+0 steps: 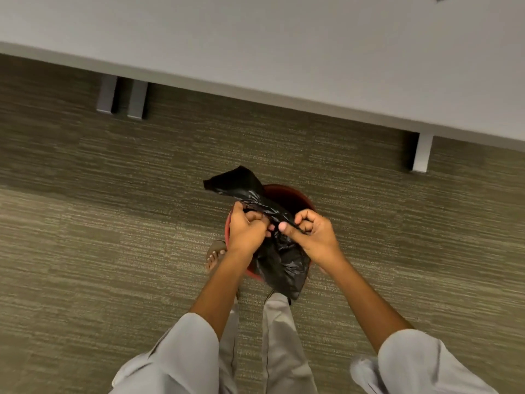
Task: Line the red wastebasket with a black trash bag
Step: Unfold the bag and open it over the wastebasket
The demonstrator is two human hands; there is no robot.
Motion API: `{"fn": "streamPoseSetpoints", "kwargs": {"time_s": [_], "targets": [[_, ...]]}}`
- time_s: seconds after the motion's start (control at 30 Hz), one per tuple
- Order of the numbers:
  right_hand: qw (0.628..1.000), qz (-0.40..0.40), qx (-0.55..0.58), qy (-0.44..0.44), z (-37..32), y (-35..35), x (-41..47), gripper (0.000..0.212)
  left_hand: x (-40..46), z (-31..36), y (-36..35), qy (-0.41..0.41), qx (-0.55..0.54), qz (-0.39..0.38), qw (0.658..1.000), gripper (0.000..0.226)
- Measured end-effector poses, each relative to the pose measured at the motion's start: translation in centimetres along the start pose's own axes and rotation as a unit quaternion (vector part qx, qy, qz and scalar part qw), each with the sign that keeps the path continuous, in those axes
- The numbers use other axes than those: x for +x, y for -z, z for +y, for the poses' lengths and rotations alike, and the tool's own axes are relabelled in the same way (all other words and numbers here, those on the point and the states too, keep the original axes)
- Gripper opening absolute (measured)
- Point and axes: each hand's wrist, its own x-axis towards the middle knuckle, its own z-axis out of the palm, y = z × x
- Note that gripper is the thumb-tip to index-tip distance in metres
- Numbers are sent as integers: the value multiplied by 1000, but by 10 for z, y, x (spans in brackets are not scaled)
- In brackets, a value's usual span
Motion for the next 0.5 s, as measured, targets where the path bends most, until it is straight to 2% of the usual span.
{"fn": "streamPoseSetpoints", "kwargs": {"time_s": [0.1, 0.17, 0.23, 0.3, 0.33, 0.43, 0.5], "targets": [[999, 32, 0, 4, 10, 4, 7, 25, 11, -6, 0, 25, -80, -29, 996, 20], [1000, 25, -2, 7, 16, 5, 10, 24, 14, -13, -2, 52, -81, -70, 993, 21], [1000, 7, -2, 2, 22, 3, 13, 28, 19, -22, -5, 67, -50, -120, 989, 36], [1000, -11, 7, -13, 28, 0, 15, 28, 22, -30, -8, 65, -41, -156, 985, 21], [1000, -12, 12, -19, 31, -1, 16, 28, 24, -32, -9, 63, -46, -162, 984, 11], [999, 2, 44, -25, 40, -1, 20, 30, 32, -39, -9, 62, -69, -151, 984, 26], [995, 21, 93, -39, 43, -1, 24, 29, 37, -44, -8, 56, -82, -145, 984, 27]]}}
